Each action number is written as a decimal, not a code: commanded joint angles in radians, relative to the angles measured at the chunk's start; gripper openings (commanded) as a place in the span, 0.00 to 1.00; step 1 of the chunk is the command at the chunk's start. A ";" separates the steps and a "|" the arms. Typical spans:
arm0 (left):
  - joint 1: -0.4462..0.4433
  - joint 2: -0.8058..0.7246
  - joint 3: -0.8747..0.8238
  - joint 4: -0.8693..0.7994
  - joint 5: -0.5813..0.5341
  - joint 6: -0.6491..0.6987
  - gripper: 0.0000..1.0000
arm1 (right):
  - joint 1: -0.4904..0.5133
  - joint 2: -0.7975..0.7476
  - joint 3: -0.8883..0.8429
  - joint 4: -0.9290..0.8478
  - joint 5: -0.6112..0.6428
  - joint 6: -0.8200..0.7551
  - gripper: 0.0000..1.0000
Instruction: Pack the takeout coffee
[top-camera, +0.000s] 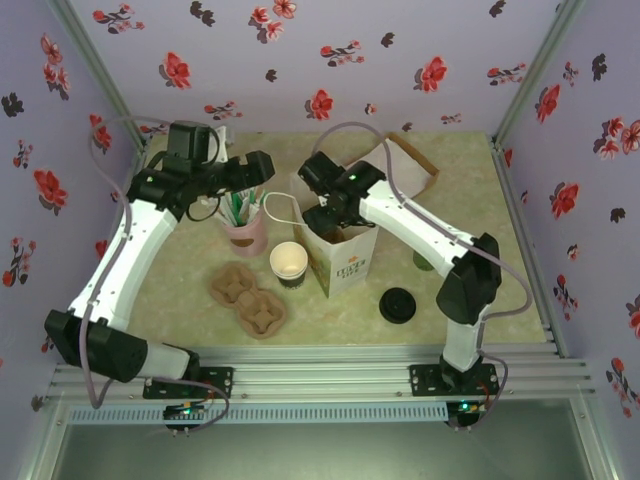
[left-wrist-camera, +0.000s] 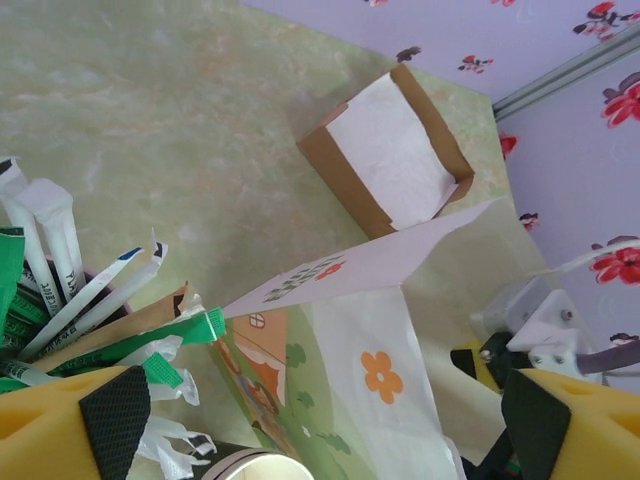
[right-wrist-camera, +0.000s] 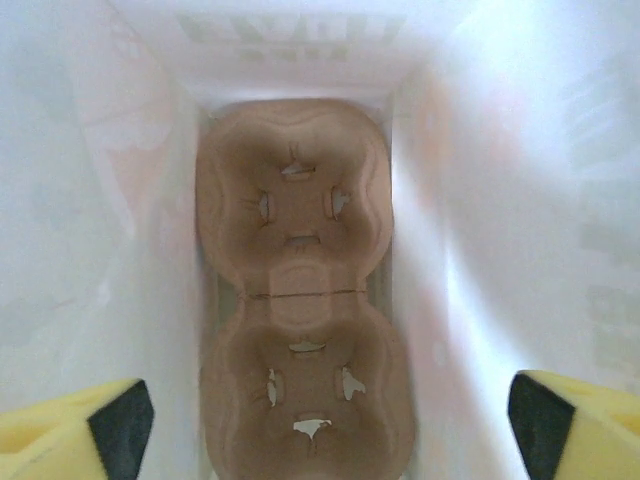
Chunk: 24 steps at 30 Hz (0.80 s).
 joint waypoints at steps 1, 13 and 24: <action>-0.008 -0.067 0.019 0.030 -0.005 0.014 0.96 | 0.000 -0.085 0.034 0.030 -0.010 0.020 0.99; -0.041 -0.168 -0.027 0.115 0.000 0.007 0.99 | 0.003 -0.315 -0.089 0.264 -0.092 0.028 0.99; -0.175 -0.225 -0.037 0.126 -0.022 0.032 0.99 | 0.004 -0.565 -0.236 0.385 -0.110 0.048 0.99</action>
